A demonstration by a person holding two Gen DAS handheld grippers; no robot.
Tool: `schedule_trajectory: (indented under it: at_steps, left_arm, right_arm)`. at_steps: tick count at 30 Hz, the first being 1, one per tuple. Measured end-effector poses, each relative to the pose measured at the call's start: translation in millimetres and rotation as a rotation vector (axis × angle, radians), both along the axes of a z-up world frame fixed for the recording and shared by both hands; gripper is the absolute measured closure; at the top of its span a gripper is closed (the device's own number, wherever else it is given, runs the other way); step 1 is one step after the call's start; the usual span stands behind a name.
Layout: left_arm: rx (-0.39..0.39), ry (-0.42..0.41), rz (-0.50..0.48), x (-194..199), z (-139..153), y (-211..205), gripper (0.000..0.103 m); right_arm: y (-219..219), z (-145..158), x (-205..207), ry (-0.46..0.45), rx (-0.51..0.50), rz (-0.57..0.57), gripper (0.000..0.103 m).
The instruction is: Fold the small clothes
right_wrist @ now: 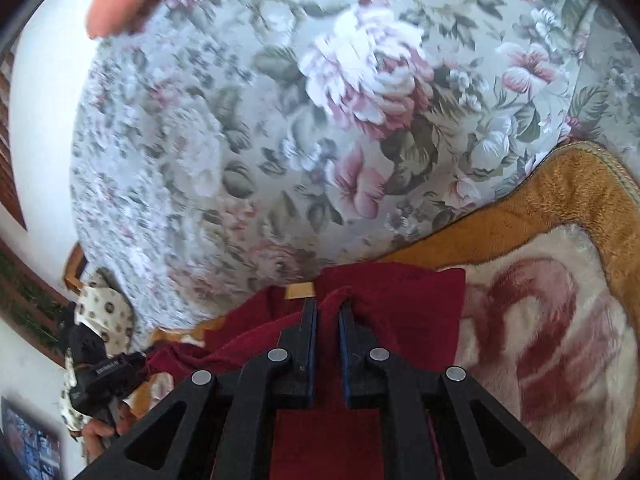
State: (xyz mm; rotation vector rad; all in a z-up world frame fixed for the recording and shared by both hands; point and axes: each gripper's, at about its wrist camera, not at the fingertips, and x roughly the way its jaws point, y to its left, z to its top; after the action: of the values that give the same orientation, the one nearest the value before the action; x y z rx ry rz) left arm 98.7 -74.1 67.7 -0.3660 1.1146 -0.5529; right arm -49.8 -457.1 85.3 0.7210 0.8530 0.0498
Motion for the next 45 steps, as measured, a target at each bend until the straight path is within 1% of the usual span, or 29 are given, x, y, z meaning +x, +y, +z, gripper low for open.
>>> schedule_trajectory:
  at_steps: [1,2,3,4,5,7,9,10,12,15,17,18,19,20,21,22,23,25,27,29,32,34,36,38,39,40,42,43,45]
  left_arm:
    - [-0.002,0.016,0.006,6.8,-6.4,0.1,0.093]
    - [0.004,0.022,0.009,11.6,-9.7,1.0,0.093]
    - [0.01,0.024,0.007,14.3,-10.6,2.6,0.092]
    - [0.008,0.021,0.001,15.5,-9.4,4.9,0.088]
    - [0.0,0.015,-0.003,15.6,-6.6,7.8,0.085]
    - [-0.007,0.011,0.0,14.2,0.9,13.5,0.08]
    - [-0.037,0.009,-0.001,12.3,9.5,16.9,0.074]
    - [-0.047,0.006,-0.003,11.0,14.1,18.0,0.07]
    - [-0.047,-0.006,-0.006,8.7,23.7,16.4,0.067]
    - [-0.031,-0.026,-0.023,4.9,33.9,10.6,0.06]
    - [0.025,-0.094,0.005,0.3,43.0,9.5,0.026]
    - [0.04,-0.144,0.029,-2.1,48.8,12.0,0.022]
    - [0.034,-0.177,0.047,-3.4,52.5,14.3,0.02]
    - [0.025,-0.178,0.055,-2.8,53.1,17.7,0.02]
    - [0.023,-0.155,0.051,-1.3,51.8,18.5,0.02]
    - [0.021,-0.13,0.04,0.3,48.9,17.7,0.02]
    - [0.018,-0.117,0.027,-0.4,47.1,17.2,0.02]
    - [0.026,-0.121,0.006,-7.1,45.7,13.4,0.02]
    - [0.042,-0.126,-0.018,-15.8,42.4,6.6,0.02]
    - [0.058,-0.117,-0.038,-24.5,35.0,-1.8,0.02]
    - [0.119,-0.111,-0.072,-32.3,18.6,-19.0,0.02]
    - [0.155,-0.096,-0.074,-30.1,4.1,-29.5,0.02]
    - [0.185,-0.064,-0.055,-21.2,-14.2,-36.1,0.02]
    - [0.209,-0.032,-0.035,-12.8,-29.7,-39.3,0.02]
    - [0.213,-0.031,-0.028,-11.2,-33.9,-39.8,0.02]
    - [0.217,-0.045,-0.026,-12.3,-33.9,-40.6,0.02]
    - [0.242,-0.062,-0.046,-17.8,-29.4,-43.1,0.02]
    - [0.247,-0.063,-0.053,-22.3,-25.6,-42.3,0.02]
    - [0.229,-0.061,-0.059,-33.9,-15.6,-35.0,0.02]
  right_arm:
    - [-0.7,-5.3,4.8,0.018,-0.02,0.005,0.088]
    - [-2.6,-4.8,4.3,-0.004,-0.011,0.007,0.081]
    - [-5.9,-0.4,0.6,-0.04,-0.001,-0.001,0.067]
    - [-10.4,6.9,-5.1,-0.066,-0.014,-0.027,0.059]
    - [-15.7,15.8,-13.4,-0.089,-0.025,-0.062,0.055]
    - [-23.8,30.9,-27.1,-0.122,-0.003,-0.093,0.055]
    - [-19.7,40.1,-32.4,-0.137,0.005,-0.048,0.055]
    - [-11.6,43.3,-33.0,-0.133,-0.026,-0.016,0.055]
    - [8.7,46.2,-30.9,-0.109,-0.109,0.04,0.055]
    - [43.1,37.5,-19.3,-0.081,-0.167,0.14,0.055]
    - [61.2,27.8,-9.1,-0.053,-0.214,0.183,0.055]
    - [71.1,22.0,-0.1,-0.031,-0.252,0.202,0.055]
    - [77.7,15.9,9.7,-0.008,-0.287,0.21,0.055]
    - [81.1,7.3,20.2,0.025,-0.329,0.209,0.055]
    - [83.2,-3.2,32.3,0.077,-0.38,0.197,0.055]
    - [81.0,-11.9,41.4,0.112,-0.41,0.178,0.055]
    - [76.9,-19.0,48.1,0.125,-0.413,0.159,0.056]
    - [68.9,-20.4,53.2,0.11,-0.398,0.128,0.057]
    - [64.1,-16.3,52.0,0.119,-0.391,0.101,0.057]
    - [62.1,-7.8,41.6,0.104,-0.378,0.088,0.057]
    - [61.4,1.0,21.4,0.081,-0.376,0.098,0.057]
    - [57.0,1.6,8.4,0.062,-0.39,0.088,0.057]
    - [51.2,-8.5,5.8,0.087,-0.415,0.072,0.057]
    - [52.7,-18.7,7.6,0.121,-0.408,0.093,0.057]
    - [54.8,-21.2,8.0,0.142,-0.412,0.119,0.057]
    - [59.7,-18.6,6.2,0.137,-0.439,0.132,0.057]
    - [65.8,-6.7,3.5,0.135,-0.458,0.144,0.057]
    - [66.4,1.0,-2.1,0.123,-0.452,0.14,0.057]
    - [68.2,15.4,-20.0,0.097,-0.415,0.146,0.057]
